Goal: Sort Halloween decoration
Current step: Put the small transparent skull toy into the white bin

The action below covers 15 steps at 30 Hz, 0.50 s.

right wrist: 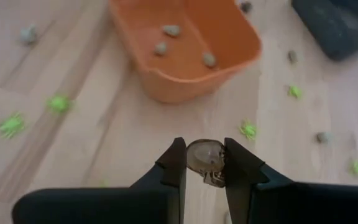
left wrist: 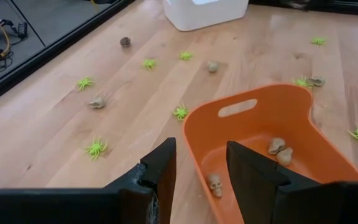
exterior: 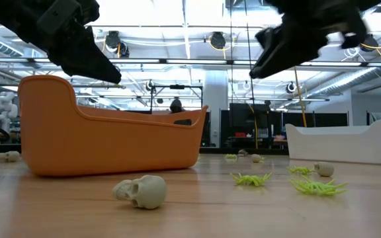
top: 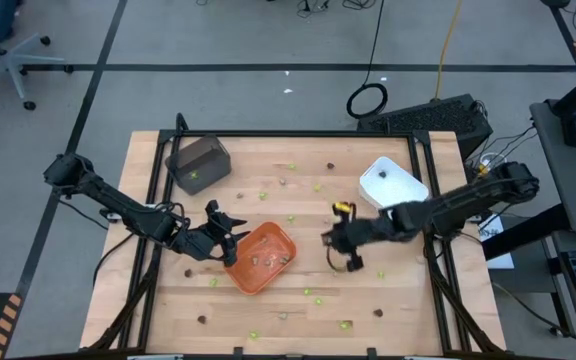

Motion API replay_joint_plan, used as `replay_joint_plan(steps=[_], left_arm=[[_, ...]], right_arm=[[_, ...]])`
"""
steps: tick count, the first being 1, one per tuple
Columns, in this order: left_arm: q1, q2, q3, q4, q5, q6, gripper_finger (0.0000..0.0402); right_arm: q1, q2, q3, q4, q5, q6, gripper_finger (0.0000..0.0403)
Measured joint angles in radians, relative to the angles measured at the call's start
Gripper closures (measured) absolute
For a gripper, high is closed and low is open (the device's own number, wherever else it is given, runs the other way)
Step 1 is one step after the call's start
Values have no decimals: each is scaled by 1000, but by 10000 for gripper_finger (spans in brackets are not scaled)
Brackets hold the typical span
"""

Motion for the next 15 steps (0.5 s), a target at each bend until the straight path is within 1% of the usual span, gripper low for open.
replay_joint_plan(steps=[6, 9, 12, 15], left_arm=[[0, 0, 0, 9, 0, 0, 258], [0, 0, 0, 9, 0, 0, 258], [0, 0, 0, 9, 0, -1, 258], [2, 0, 0, 10, 0, -1, 258]], right_arm=[[100, 20, 0, 1, 124, -7, 355], [131, 43, 0, 21, 165, -7, 355], [148, 80, 0, 59, 170, -17, 355], [158, 123, 0, 115, 171, -106, 355]])
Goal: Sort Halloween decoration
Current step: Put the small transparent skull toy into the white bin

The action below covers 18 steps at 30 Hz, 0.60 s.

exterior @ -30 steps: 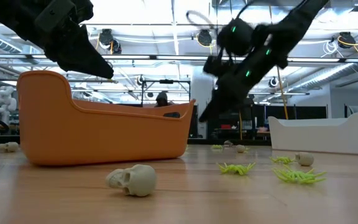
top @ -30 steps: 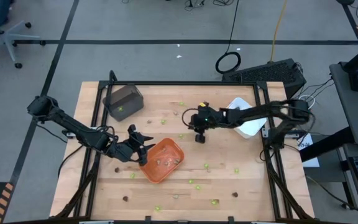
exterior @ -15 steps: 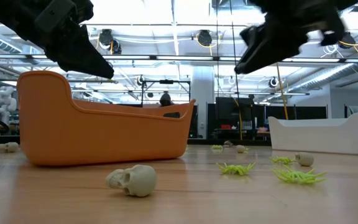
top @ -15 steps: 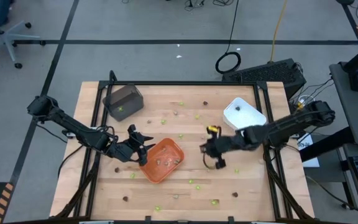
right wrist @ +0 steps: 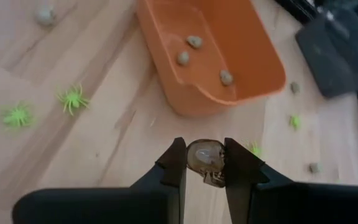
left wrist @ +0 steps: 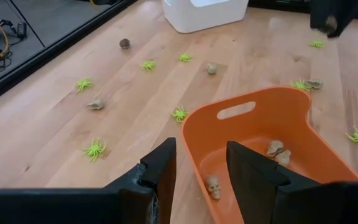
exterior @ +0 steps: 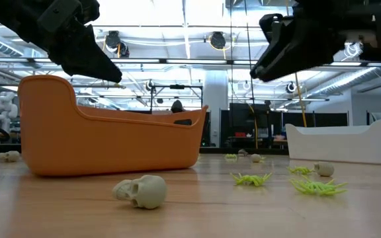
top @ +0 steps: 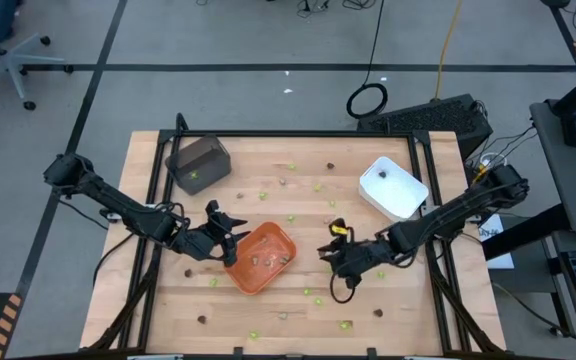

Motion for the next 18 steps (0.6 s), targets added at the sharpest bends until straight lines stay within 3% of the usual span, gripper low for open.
replay_joint_plan(steps=[5, 18], left_arm=[[0, 0, 0, 8, 0, 0, 258], [0, 0, 0, 26, 0, 0, 258]], right_arm=[[3, 59, 0, 14, -1, -261, 355], [-3, 64, 0, 44, 79, -669, 355]])
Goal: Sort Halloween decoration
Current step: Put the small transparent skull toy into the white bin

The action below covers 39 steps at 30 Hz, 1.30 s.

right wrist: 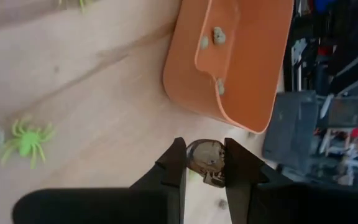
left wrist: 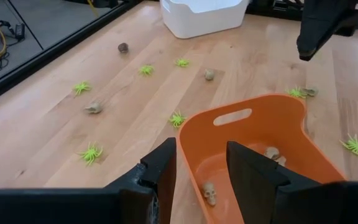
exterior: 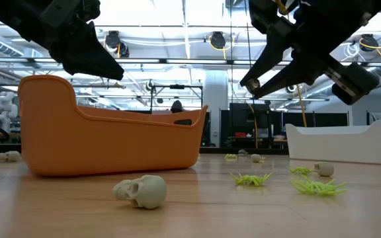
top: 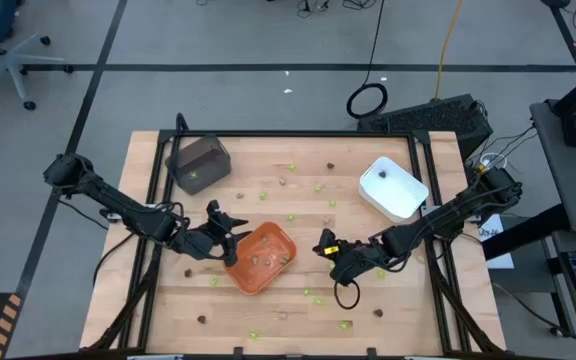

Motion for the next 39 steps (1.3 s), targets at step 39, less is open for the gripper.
replay_joint_plan(steps=[39], left_arm=[[0, 0, 0, -2, 0, 0, 258]], right_arm=[[0, 0, 0, -1, -8, 272, 355]])
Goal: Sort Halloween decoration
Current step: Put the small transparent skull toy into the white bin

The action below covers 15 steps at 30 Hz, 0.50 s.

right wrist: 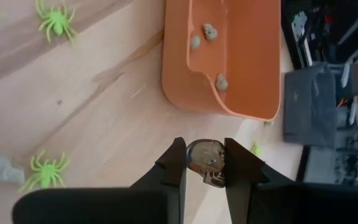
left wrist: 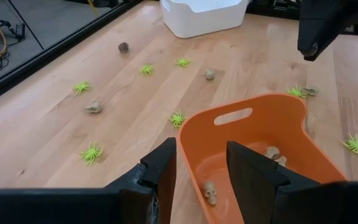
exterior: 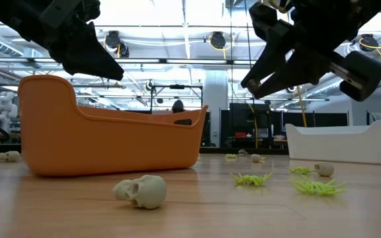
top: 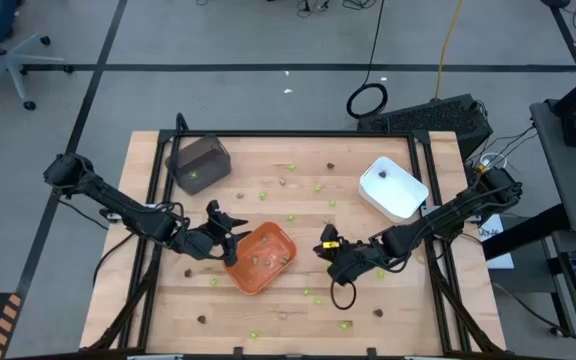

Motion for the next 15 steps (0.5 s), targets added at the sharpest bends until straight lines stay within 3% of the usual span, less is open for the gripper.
replay_joint_plan(steps=[15], left_arm=[[0, 0, 0, -1, 0, -26, 258]], right_arm=[[0, 0, 0, 48, -1, 579, 355]])
